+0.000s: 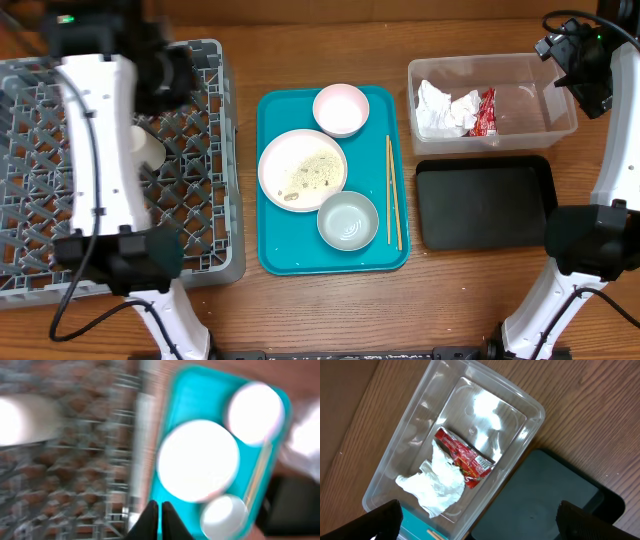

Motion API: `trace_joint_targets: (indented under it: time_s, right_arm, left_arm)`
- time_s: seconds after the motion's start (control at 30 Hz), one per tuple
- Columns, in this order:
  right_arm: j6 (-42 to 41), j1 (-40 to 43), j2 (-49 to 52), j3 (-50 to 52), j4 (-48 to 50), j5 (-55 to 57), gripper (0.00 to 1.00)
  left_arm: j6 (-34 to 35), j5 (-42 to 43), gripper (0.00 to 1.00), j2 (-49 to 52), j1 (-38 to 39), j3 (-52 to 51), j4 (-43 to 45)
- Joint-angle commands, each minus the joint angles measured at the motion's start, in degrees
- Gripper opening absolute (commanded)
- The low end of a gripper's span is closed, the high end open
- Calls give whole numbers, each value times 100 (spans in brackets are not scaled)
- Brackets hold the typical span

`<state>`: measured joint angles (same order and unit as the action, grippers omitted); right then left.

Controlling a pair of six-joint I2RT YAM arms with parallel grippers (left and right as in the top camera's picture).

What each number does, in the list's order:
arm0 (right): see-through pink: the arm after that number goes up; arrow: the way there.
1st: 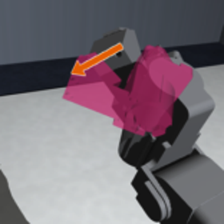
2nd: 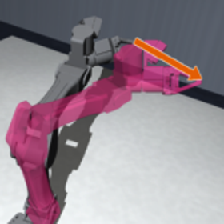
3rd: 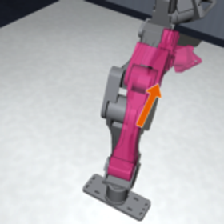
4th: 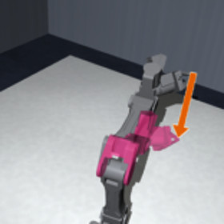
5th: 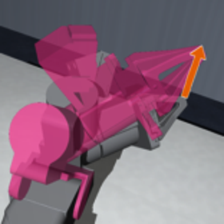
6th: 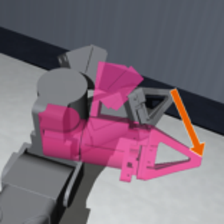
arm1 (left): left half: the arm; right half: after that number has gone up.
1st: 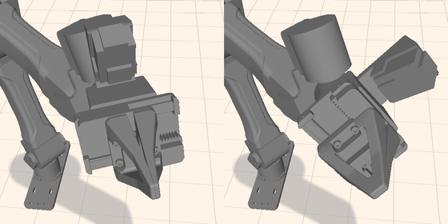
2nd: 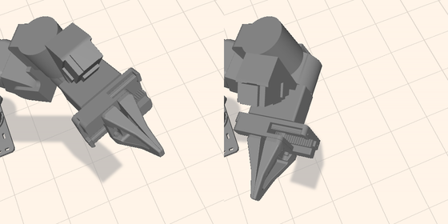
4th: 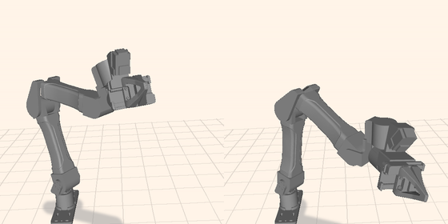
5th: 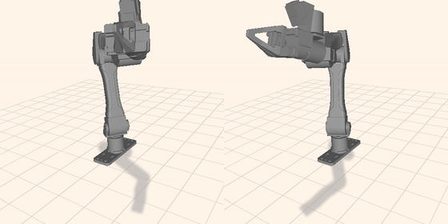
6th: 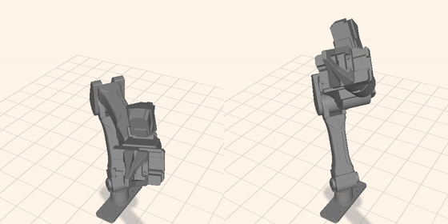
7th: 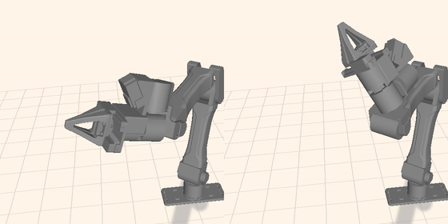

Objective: Sort waste into correct bins and load items into the dishwasher
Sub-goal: 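Lower the cup upside down into the rack and release it, then reach the left gripper to the small bowl on the tray and grasp it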

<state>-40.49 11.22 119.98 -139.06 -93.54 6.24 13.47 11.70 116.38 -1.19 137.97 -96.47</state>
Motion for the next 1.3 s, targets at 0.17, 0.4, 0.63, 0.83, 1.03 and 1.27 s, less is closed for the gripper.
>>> trace_joint_targets:
  time_s: [0.17,0.4,0.63,0.83,1.03,1.27]
  right_arm:
    - [-24,11,-37,-7,22,55,100]
    - [-24,11,-37,-7,22,55,100]
    - [-24,11,-37,-7,22,55,100]
    - [-24,11,-37,-7,22,55,100]
    - [-24,11,-37,-7,20,55,100]
    - [-24,11,-37,-7,22,55,100]
  left_arm:
    - [-450,328,71,-13,1681,-369,-35]
    - [-24,-208,64,-13,2957,-1373,179]
    - [74,-203,55,-13,3912,-2627,1189]
    - [555,-461,56,13,4555,-3171,1690]
    - [627,-767,52,35,4957,-3650,1945]
    - [623,-944,52,52,5147,-4291,2337]
